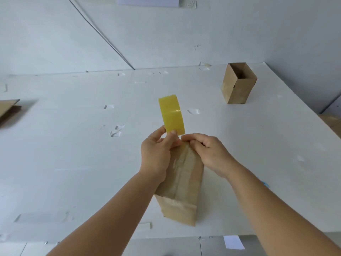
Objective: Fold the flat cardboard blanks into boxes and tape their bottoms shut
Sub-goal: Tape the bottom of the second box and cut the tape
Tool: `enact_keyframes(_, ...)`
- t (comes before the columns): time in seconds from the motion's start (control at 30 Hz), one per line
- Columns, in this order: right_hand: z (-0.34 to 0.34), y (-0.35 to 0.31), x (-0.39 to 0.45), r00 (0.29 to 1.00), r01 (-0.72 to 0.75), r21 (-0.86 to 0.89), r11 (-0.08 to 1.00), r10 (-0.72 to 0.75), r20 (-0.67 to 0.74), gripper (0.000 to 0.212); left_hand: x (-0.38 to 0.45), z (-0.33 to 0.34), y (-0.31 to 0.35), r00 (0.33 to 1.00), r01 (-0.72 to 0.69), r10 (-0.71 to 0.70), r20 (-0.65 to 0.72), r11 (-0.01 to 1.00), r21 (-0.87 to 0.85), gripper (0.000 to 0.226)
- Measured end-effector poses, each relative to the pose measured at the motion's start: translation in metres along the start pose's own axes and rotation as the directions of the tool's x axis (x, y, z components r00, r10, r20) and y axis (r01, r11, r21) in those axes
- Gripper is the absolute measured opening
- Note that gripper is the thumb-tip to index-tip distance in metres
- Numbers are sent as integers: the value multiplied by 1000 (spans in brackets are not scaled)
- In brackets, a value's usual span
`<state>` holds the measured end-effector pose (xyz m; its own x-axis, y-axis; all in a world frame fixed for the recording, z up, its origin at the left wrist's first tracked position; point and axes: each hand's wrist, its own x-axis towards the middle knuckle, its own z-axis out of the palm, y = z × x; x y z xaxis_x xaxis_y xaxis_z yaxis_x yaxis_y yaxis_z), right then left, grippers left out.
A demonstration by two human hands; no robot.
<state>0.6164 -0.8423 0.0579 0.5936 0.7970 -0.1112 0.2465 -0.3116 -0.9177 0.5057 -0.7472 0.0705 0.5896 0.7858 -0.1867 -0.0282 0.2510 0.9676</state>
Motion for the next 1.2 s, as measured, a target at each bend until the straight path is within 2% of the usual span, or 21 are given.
enact_keyframes(0.07, -8, 2, 4, 998, 10, 26, 1000, -11, 63, 31, -7, 1, -3, 1000, 0, -1, -15, 998, -69, 12)
enact_keyframes(0.17, -17, 5, 5, 995, -9, 71, 997, 2, 97, 27, -8, -3, -1, 999, -34, 37, 33, 994, -107, 13)
enact_keyframes(0.3, -24, 5, 7, 999, 18, 99, 995, -14, -41, 40, 1, -7, 14, 984, -33, 48, 172, 995, -91, 18)
enact_keyframes(0.37, -28, -5, 10, 993, 44, 211, 977, -21, -112, 62, 6, -8, 22, 957, -12, 25, 291, 999, -46, 19)
enact_keyframes(0.47, -37, -19, 12, 992, 105, 478, 872, -60, -109, 86, 10, -5, 31, 887, 0, -29, 461, 998, 62, 21)
enact_keyframes(0.53, -45, -25, 9, 989, 116, 589, 800, -35, -147, 91, 12, -2, 37, 855, 18, -86, 511, 990, 137, 22)
enact_keyframes(0.67, -60, -26, 3, 980, 146, 633, 761, -25, -196, 104, 21, 3, 49, 823, 79, -243, 513, 944, 321, 13)
enact_keyframes(0.7, -62, -27, 1, 979, 163, 631, 758, -42, -202, 104, 23, 3, 52, 813, 77, -281, 510, 920, 383, 7)
enact_keyframes(0.77, -65, -27, -2, 976, 194, 643, 741, -79, -202, 91, 29, 5, 56, 796, 77, -335, 505, 882, 465, 8)
enact_keyframes(0.83, -65, -28, -6, 973, 221, 652, 725, -116, -200, 82, 33, 6, 59, 788, 87, -362, 498, 867, 491, 7)
enact_keyframes(0.93, -64, -31, -12, 964, 252, 637, 729, -134, -228, 81, 35, 8, 62, 773, 103, -391, 499, 854, 509, 6)
enact_keyframes(1.03, -63, -36, -16, 960, 264, 607, 749, -142, -243, 82, 33, 8, 60, 763, 136, -412, 498, 855, 501, 6)
enact_keyframes(1.1, -63, -38, -19, 955, 278, 589, 759, -151, -257, 80, 31, 7, 59, 779, 151, -395, 487, 872, 466, 13)
enact_keyframes(1.2, -65, -37, -21, 946, 299, 562, 771, -163, -279, 75, 29, 7, 60, 809, 174, -368, 458, 895, 411, 9)
